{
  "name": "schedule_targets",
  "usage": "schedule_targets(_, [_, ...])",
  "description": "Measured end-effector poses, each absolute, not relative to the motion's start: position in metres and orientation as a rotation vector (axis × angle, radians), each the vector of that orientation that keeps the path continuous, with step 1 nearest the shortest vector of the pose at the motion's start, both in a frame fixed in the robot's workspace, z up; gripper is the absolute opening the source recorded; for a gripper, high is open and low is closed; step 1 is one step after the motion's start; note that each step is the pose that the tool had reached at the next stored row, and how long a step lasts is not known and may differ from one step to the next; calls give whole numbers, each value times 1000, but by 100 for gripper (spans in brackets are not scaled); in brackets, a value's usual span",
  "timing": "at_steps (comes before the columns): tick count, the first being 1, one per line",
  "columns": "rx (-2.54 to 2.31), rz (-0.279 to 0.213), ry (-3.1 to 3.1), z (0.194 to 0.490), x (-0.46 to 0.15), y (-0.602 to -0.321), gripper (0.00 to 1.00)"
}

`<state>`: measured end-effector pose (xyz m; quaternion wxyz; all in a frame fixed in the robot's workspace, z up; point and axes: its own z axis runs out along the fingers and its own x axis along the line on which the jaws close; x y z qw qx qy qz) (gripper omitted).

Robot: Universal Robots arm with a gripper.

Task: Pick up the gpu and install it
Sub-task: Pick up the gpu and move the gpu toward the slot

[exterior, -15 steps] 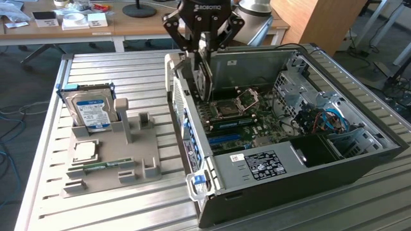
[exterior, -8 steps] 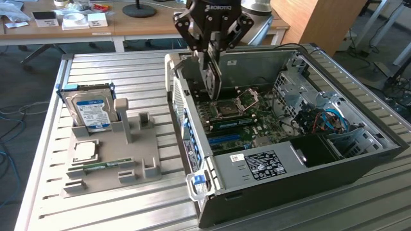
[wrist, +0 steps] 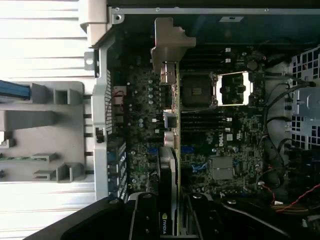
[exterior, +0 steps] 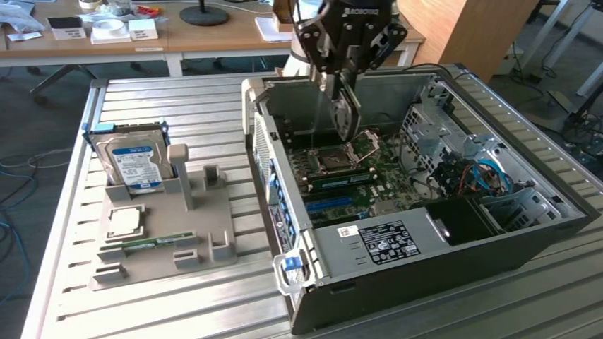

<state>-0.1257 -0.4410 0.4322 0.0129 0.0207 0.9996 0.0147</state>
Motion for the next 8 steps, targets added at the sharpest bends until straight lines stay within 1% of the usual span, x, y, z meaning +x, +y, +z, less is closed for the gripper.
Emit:
schedule_targets(2, [65,46,3115,432,-102,-441,27])
schedule_targets(8, [65,46,3115,432,-82,-441,27])
